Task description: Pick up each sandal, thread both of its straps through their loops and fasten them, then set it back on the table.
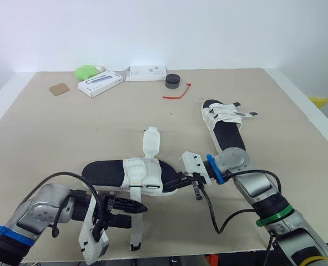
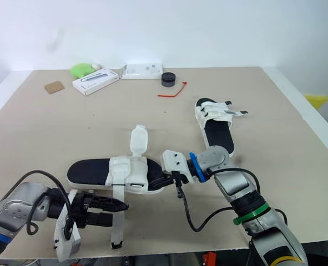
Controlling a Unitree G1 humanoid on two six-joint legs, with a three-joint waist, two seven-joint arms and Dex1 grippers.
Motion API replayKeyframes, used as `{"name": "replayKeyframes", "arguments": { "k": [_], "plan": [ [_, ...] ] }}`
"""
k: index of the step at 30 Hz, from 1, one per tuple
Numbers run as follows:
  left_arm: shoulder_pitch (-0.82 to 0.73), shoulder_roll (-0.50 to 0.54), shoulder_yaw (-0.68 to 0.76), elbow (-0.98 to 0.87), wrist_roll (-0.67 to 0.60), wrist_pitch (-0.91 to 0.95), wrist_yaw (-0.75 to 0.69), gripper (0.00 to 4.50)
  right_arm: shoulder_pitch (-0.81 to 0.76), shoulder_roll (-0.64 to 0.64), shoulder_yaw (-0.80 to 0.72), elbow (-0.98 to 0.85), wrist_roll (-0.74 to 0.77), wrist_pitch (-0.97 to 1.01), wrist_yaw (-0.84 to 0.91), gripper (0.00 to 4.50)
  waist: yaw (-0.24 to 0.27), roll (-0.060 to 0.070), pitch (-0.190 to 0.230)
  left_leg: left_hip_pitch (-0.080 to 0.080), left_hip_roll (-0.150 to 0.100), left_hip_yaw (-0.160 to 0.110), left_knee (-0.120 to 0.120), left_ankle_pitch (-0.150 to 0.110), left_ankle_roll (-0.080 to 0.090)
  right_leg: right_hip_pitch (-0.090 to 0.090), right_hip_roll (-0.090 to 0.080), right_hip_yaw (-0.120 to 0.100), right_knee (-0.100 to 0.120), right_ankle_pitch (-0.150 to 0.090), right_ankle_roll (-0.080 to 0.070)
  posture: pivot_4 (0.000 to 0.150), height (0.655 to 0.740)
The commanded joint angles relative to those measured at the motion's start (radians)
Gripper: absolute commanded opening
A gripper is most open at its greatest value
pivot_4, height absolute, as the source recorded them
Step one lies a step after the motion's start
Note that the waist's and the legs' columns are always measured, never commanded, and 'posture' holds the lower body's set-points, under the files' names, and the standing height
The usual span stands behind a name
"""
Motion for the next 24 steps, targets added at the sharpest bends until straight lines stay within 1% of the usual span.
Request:
{"name": "replayKeyframes", "arguments": {
  "k": [1, 2, 3, 7, 11, 14, 16, 18, 21, 24],
  "plan": [
    [0.010, 0.032, -0.014, -0.003, -0.006, -0.008, 0.039, 0.58, -0.008, -0.007, -0.007, -0.014, -0.001, -0.005, 0.004, 0.00, 0.000, 0.000, 0.000, 0.000, 0.000, 0.000, 0.000, 0.000, 0.000, 0.000, 0.000, 0.000, 0.000, 0.000, 0.000, 0.150, 0.7400],
    [0.012, 0.040, -0.019, -0.005, -0.019, 0.008, 0.044, 0.16, -0.008, -0.007, -0.007, -0.013, -0.001, -0.005, 0.004, 0.00, 0.000, 0.000, 0.000, 0.000, 0.000, 0.000, 0.000, 0.000, 0.000, 0.000, 0.000, 0.000, 0.000, 0.000, 0.000, 0.150, 0.7400],
    [0.013, 0.050, -0.023, -0.010, -0.033, 0.026, 0.048, 0.03, -0.009, -0.007, -0.007, -0.012, -0.001, -0.006, 0.005, 0.00, 0.000, 0.000, 0.000, 0.000, 0.000, 0.000, 0.000, 0.000, 0.000, 0.000, 0.000, 0.000, 0.000, 0.000, 0.000, 0.150, 0.7400],
    [0.010, 0.087, -0.038, -0.036, -0.111, 0.113, 0.055, 0.03, -0.012, -0.004, -0.004, -0.008, -0.003, -0.009, 0.005, 0.00, 0.000, 0.000, 0.000, 0.000, 0.000, 0.000, 0.000, 0.000, 0.000, 0.000, 0.000, 0.000, 0.000, 0.000, 0.000, 0.150, 0.7400],
    [-0.007, 0.101, -0.034, -0.120, -0.276, 0.353, 0.046, 0.03, -0.014, -0.003, -0.003, -0.005, -0.004, -0.011, 0.005, 0.00, 0.000, 0.000, 0.000, 0.000, 0.000, 0.000, 0.000, 0.000, 0.000, 0.000, 0.000, -0.001, 0.000, 0.000, 0.000, 0.150, 0.7400],
    [-0.023, 0.105, -0.018, -0.208, -0.433, 0.590, 0.044, 0.03, -0.013, -0.002, -0.003, -0.006, -0.004, -0.010, 0.004, 0.00, 0.000, 0.000, 0.000, 0.000, 0.000, 0.000, 0.000, 0.000, 0.000, 0.000, 0.001, -0.001, 0.000, 0.000, 0.000, 0.150, 0.7400],
    [-0.059, 0.124, -0.003, -0.300, -0.632, 0.855, 0.076, 0.03, -0.010, -0.004, -0.001, -0.008, -0.005, -0.011, 0.005, 0.00, 0.000, 0.000, 0.000, 0.000, 0.000, 0.000, 0.000, 0.000, 0.000, 0.000, 0.001, -0.001, 0.000, 0.000, 0.000, 0.150, 0.7400],
    [-0.092, 0.132, 0.016, -0.359, -0.754, 1.025, 0.095, 0.03, -0.008, -0.005, -0.001, -0.009, -0.005, -0.010, 0.005, 0.00, -0.001, 0.000, 0.000, 0.000, 0.000, 0.000, 0.000, 0.000, 0.000, 0.000, 0.002, -0.001, 0.000, 0.000, 0.000, 0.150, 0.7400],
    [-0.107, 0.138, 0.051, -0.420, -0.848, 1.171, 0.083, 0.03, -0.007, -0.006, -0.001, -0.009, -0.006, -0.011, 0.005, 0.00, -0.002, 0.000, 0.000, 0.000, 0.000, 0.000, 0.000, 0.000, 0.000, 0.000, 0.003, -0.001, 0.000, 0.000, 0.000, 0.150, 0.7400],
    [-0.074, 0.136, 0.084, -0.497, -0.903, 1.261, 0.090, 0.03, -0.011, -0.004, -0.001, -0.003, -0.008, -0.016, 0.004, 0.00, -0.002, 0.000, 0.000, 0.000, 0.001, 0.000, 0.000, 0.000, 0.001, -0.001, 0.004, 0.000, 0.000, -0.001, -0.001, 0.150, 0.7400]
  ]
}}
